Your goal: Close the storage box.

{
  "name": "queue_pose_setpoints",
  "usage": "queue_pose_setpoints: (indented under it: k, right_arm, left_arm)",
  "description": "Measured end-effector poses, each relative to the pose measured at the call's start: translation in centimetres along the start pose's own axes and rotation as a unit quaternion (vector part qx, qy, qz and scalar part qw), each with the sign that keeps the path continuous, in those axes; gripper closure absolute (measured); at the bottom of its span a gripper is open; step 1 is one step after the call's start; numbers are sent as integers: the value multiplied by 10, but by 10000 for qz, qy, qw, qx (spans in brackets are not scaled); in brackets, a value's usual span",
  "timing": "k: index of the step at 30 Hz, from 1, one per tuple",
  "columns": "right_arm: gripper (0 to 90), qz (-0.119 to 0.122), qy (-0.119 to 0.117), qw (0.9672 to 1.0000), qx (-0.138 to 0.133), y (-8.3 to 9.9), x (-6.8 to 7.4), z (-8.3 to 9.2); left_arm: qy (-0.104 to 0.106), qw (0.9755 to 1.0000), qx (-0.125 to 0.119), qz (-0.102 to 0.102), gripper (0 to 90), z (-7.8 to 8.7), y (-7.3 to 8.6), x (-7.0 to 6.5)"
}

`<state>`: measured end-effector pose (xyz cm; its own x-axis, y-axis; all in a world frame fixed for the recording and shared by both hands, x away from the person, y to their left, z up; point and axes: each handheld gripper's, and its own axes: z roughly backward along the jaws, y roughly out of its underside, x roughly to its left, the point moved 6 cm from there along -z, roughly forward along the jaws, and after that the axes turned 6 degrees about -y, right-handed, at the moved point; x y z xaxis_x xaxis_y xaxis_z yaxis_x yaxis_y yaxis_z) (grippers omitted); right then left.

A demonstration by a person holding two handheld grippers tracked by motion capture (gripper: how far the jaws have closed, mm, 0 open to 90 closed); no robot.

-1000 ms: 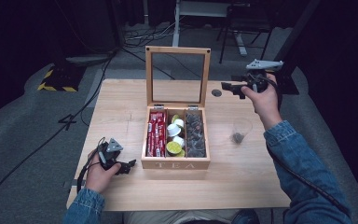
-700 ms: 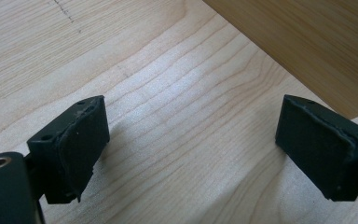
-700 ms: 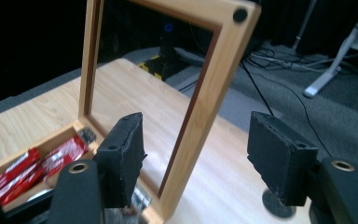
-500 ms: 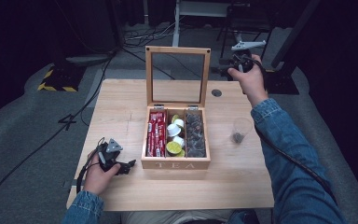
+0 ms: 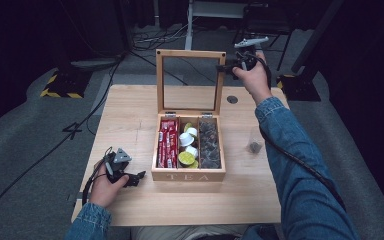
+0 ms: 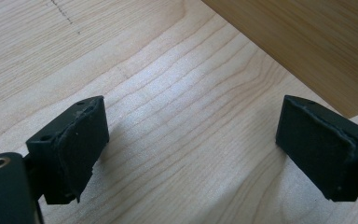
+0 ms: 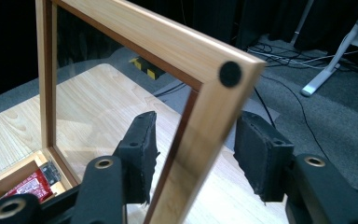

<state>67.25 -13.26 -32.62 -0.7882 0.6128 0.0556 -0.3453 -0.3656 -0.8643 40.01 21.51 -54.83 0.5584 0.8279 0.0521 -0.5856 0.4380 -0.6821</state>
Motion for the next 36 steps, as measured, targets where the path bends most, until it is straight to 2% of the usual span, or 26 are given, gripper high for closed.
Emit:
queue_pose_setpoints:
  k: [3,7,13,17,36]
  right_arm:
    - [499,40,122,9999,62,-1,1,-5]
    - [561,66,264,9993,251,2,-1,-9]
    - [583,20,246,9995,191,1,1,-6]
    - [584,129,281,9994,170,1,7,-1]
    - [642,279,-138,9995,-24,4,35,33]
  left_arm:
    - [18,10000,17,21,98,0,0,0]
    - [0,10000,20,-2,98,0,0,1]
    - [0,10000,13,2,98,0,0,1]
    - [2,10000,5,-36,97,-1,-1,1]
    - [39,10000,23,-46,95,-2,-2,2]
